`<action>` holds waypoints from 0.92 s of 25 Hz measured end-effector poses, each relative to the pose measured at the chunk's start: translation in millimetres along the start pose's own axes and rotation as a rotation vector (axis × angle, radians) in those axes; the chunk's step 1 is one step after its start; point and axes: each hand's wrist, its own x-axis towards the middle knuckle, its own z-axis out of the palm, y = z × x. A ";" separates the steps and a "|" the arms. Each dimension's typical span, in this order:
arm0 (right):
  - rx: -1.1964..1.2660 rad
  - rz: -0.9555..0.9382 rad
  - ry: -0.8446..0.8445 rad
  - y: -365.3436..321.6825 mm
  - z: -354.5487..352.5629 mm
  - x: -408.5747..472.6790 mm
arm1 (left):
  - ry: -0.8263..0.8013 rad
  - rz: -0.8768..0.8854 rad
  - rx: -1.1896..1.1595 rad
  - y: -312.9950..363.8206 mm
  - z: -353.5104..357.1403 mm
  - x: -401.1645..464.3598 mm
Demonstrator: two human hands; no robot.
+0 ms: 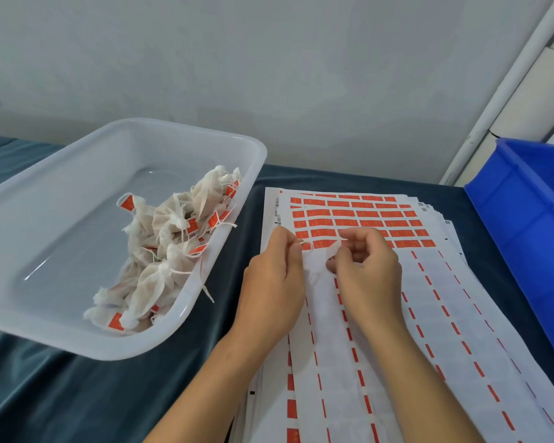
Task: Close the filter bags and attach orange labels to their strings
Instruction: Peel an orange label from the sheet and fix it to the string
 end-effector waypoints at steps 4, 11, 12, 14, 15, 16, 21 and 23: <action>0.125 0.065 0.058 -2.9 -10.7 6.6 | -0.049 -0.030 0.063 -1.8 0.6 1.8; 0.209 0.179 -0.089 16.3 -40.9 7.2 | 0.021 -0.042 -0.080 7.3 1.0 1.4; 0.228 0.191 -0.112 19.5 -42.1 4.3 | 0.023 -0.039 -0.091 7.6 1.8 0.9; 0.262 0.195 -0.161 23.6 -43.9 -0.8 | 0.021 -0.030 -0.124 6.8 2.3 -0.8; 0.278 0.190 -0.188 24.2 -45.0 -2.5 | 0.022 -0.021 -0.137 6.7 2.1 -1.7; 0.299 0.185 -0.212 23.9 -46.4 -4.1 | 0.022 -0.013 -0.150 7.1 2.1 -2.3; 0.544 0.212 -0.262 20.4 -50.7 -8.0 | 0.034 0.057 -0.197 10.3 3.2 -3.7; 0.611 0.203 -0.278 21.2 -50.6 -8.8 | 0.024 0.074 -0.218 11.4 3.0 -3.9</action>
